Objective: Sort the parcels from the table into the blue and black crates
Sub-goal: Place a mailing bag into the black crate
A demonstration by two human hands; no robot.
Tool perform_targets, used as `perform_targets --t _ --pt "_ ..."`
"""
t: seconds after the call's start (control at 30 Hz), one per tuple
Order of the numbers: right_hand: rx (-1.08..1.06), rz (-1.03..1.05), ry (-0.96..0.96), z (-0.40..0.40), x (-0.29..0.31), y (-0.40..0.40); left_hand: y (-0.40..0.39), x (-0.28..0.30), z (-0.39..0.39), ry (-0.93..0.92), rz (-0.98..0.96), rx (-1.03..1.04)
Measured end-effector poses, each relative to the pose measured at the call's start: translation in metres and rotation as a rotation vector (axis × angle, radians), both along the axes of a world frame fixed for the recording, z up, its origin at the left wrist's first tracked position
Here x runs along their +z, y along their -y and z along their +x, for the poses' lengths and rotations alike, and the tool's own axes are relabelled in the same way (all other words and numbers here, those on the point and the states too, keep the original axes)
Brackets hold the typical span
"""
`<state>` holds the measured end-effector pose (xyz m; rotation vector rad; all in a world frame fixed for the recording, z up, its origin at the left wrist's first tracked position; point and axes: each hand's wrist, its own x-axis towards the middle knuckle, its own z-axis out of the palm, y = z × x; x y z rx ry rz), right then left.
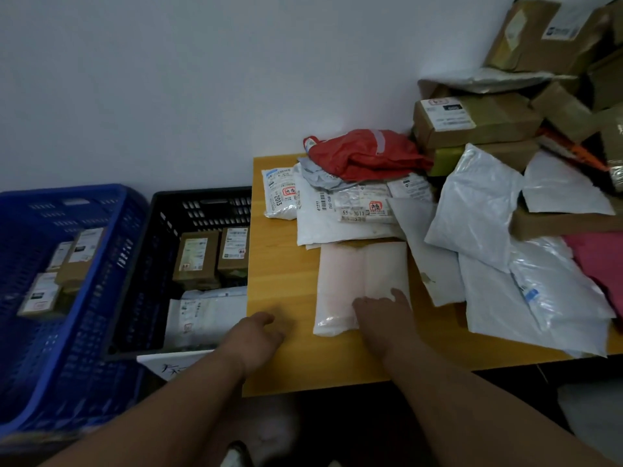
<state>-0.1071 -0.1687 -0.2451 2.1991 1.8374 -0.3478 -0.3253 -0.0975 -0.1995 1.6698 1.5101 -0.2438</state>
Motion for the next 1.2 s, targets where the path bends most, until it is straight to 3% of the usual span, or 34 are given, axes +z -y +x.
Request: perform_targets --t 0.1,0.17,0.27,0.43,0.5,0.63,0.73,0.87,1.2 --pt "0.011 0.004 -0.059 -0.001 0.0 0.013 0.003 0.002 0.005 0.026 0.007 0.009" --pt "-0.078 0.036 -0.232 -0.002 0.005 0.015 0.005 0.004 0.007 0.072 0.0 0.032" --pt "-0.382 0.112 -0.682 0.001 0.031 0.01 0.004 0.006 0.005 0.179 -0.037 0.108" --pt "-0.811 0.11 -1.681 -0.002 0.08 0.013 -0.004 0.024 -0.007 0.453 -0.239 0.469" --pt "-0.868 0.102 -1.939 -0.011 0.089 0.014 -0.006 0.034 -0.016 0.53 -0.347 0.573" --pt "-0.834 0.063 -2.249 -0.042 0.093 0.015 -0.013 0.045 -0.042 0.726 -0.522 0.695" --pt "-0.794 0.035 -2.298 -0.063 0.097 0.01 -0.019 0.047 -0.067 0.782 -0.444 0.771" --pt "-0.829 0.026 -2.192 -0.086 0.105 -0.001 -0.029 0.049 -0.103 0.804 -0.333 0.806" --pt "-0.882 0.047 -2.078 -0.139 0.116 -0.033 -0.056 0.066 -0.191 0.841 -0.241 0.755"
